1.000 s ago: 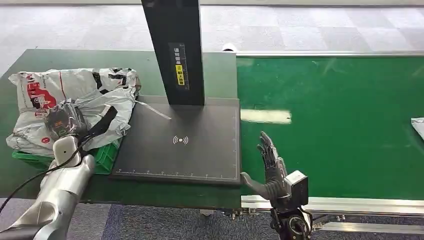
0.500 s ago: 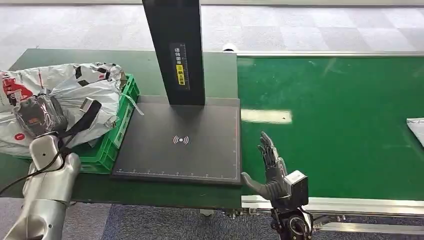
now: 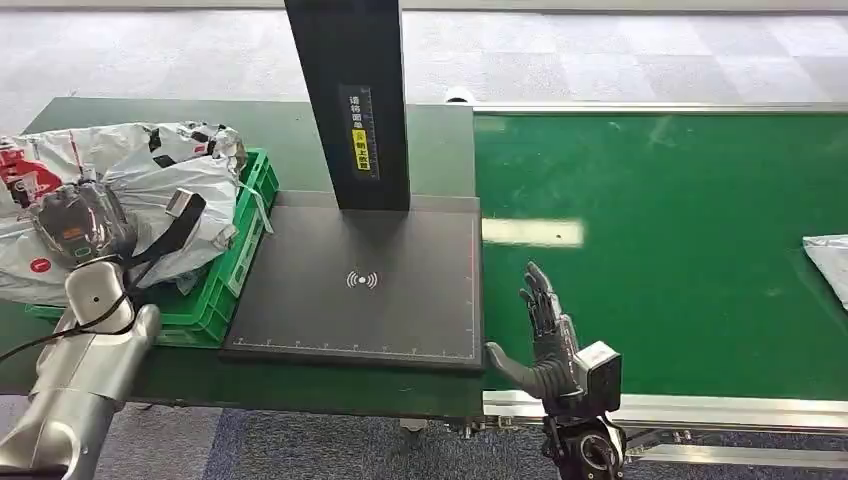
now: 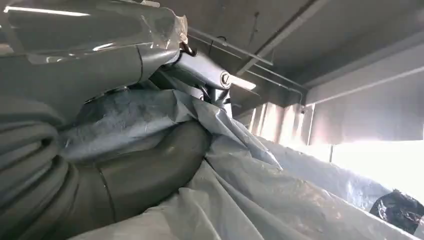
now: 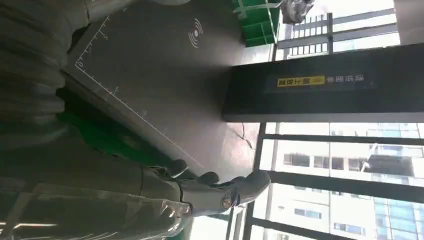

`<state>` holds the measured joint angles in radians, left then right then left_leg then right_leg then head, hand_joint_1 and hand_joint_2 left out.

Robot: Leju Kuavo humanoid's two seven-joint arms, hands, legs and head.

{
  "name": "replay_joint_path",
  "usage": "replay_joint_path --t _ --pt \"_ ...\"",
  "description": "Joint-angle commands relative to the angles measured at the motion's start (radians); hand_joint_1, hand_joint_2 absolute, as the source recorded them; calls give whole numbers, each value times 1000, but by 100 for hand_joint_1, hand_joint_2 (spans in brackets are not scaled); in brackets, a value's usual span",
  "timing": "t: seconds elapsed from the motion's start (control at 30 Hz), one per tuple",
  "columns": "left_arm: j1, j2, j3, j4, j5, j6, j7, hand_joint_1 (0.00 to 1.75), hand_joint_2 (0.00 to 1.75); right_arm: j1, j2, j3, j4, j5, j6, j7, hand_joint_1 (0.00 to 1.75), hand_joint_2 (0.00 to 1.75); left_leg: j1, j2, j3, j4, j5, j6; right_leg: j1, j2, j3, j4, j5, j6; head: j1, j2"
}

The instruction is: Moved the parcel from conveyor to table for the left to box.

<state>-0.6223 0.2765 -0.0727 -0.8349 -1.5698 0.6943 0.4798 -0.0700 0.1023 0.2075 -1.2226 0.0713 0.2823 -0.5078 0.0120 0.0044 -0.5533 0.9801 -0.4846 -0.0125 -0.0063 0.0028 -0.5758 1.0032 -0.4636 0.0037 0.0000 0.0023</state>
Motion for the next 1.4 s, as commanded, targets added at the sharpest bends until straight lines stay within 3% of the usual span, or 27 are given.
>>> replay_joint_path --t 0.03,0.33,0.43,0.47,0.53,0.67,0.7,0.73,0.77,0.83,1.03,1.13,1.4 --pt "-155 16 -213 389 17 4 53 175 175 -3 -20 2 5 22 25 16 0 175 0 -3 1 -1 1 0 0 -3 1 0 0 0 0 0" --pt "-155 16 -213 389 17 4 53 175 175 -3 -20 2 5 22 25 16 0 175 0 -1 0 0 0 1 0 -1 0 0 0 0 0 0" --pt "-196 18 -246 489 -1 -1 48 175 175 -2 -17 -3 0 29 21 15 0 175 0 -1 -1 0 0 0 0 -1 0 0 0 0 0 0" --pt "-219 29 -333 530 -1 -37 85 175 175 0 -16 -7 -8 31 22 14 0 175 0 -1 -1 0 1 1 0 -1 0 -1 1 0 0 0" --pt "-235 41 -372 566 -1 -104 105 175 175 4 -16 -7 -14 39 30 16 0 175 0 -1 -1 0 1 0 0 -1 0 0 0 0 0 0" --pt "-217 60 -320 577 0 -173 77 175 175 7 -9 -15 -10 45 35 14 0 175 0 1 1 -1 0 0 0 1 1 -1 0 0 0 0" --pt "-207 59 -291 577 14 -207 66 145 175 2 -9 -16 -2 48 38 13 0 175 0 1 1 -1 0 0 0 1 1 0 0 0 0 0" --pt "-192 53 -232 570 53 -244 43 17 175 -5 -9 -15 9 52 43 9 0 175 0 2 1 -1 0 0 0 2 1 0 0 0 0 0" --pt "-190 47 -210 579 64 -288 24 0 175 -8 -8 -16 13 54 46 7 0 175 0 2 3 -3 0 1 0 2 2 -2 0 0 0 0" --pt "-191 27 -152 567 91 -354 -13 0 175 -15 -6 -21 23 59 49 1 0 175 0 2 2 -2 0 0 0 2 1 0 0 0 0 0" --pt "-210 -56 29 517 133 -263 -46 0 175 -1 5 -30 8 69 46 2 0 175 0 -2 3 -1 1 0 0 -2 3 0 0 0 0 0" --pt "-241 -105 116 510 203 -363 -132 0 175 -6 4 -33 25 72 42 4 0 175 0 -3 2 -1 2 0 0 -3 3 0 0 0 0 0" --pt "-286 -191 78 490 164 -552 -282 0 175 3 14 -56 10 85 53 16 0 175 0 -9 1 0 3 0 0 -9 3 0 1 -1 0 0"
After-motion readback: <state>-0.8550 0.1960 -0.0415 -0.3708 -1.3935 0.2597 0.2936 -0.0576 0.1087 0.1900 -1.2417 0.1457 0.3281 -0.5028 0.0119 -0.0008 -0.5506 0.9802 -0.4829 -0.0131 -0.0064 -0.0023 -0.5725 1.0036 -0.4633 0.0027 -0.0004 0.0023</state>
